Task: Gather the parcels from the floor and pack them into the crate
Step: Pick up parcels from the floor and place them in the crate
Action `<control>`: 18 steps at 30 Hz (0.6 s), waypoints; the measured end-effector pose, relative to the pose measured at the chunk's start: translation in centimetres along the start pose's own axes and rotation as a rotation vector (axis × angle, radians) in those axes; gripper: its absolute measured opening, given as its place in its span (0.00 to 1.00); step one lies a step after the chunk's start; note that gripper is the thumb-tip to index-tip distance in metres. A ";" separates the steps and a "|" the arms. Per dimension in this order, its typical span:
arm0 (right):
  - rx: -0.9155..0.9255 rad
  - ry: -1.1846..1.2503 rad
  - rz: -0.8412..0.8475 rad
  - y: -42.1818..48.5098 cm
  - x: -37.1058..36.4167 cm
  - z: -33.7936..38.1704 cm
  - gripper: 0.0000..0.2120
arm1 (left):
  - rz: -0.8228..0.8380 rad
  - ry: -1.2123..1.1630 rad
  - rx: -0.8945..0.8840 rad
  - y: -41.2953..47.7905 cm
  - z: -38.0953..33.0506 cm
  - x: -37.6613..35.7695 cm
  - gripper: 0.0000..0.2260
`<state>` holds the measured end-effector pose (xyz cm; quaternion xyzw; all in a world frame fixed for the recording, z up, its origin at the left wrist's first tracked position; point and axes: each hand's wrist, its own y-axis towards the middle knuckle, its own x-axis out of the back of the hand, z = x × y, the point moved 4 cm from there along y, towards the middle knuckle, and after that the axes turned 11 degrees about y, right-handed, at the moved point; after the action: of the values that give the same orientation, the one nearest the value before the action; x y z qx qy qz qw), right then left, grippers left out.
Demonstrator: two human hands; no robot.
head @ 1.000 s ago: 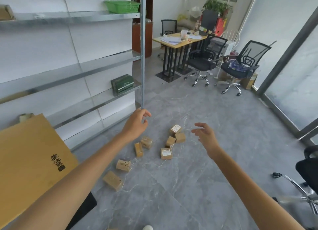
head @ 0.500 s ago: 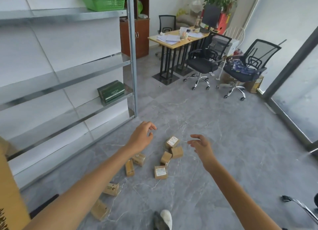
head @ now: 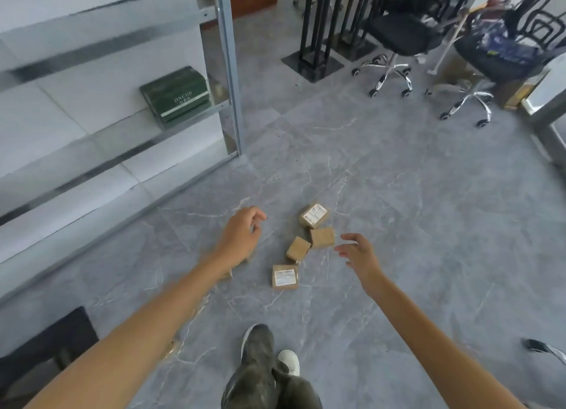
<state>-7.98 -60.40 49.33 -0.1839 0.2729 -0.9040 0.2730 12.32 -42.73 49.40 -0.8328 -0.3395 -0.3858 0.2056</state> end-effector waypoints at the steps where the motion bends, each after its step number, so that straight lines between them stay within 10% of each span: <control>1: -0.040 -0.030 0.000 2.1 -0.6 -2.1 0.11 | 0.025 0.010 0.014 0.7 1.9 -2.1 0.10; 18: -0.332 -0.356 0.128 44.1 -17.1 -48.4 0.18 | 0.731 -0.049 0.450 10.3 39.5 -56.3 0.27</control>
<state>-0.54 -62.18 -17.94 -0.3648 0.3766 -0.7810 0.3393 13.09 -48.79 -19.82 -0.8416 -0.1025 -0.1842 0.4972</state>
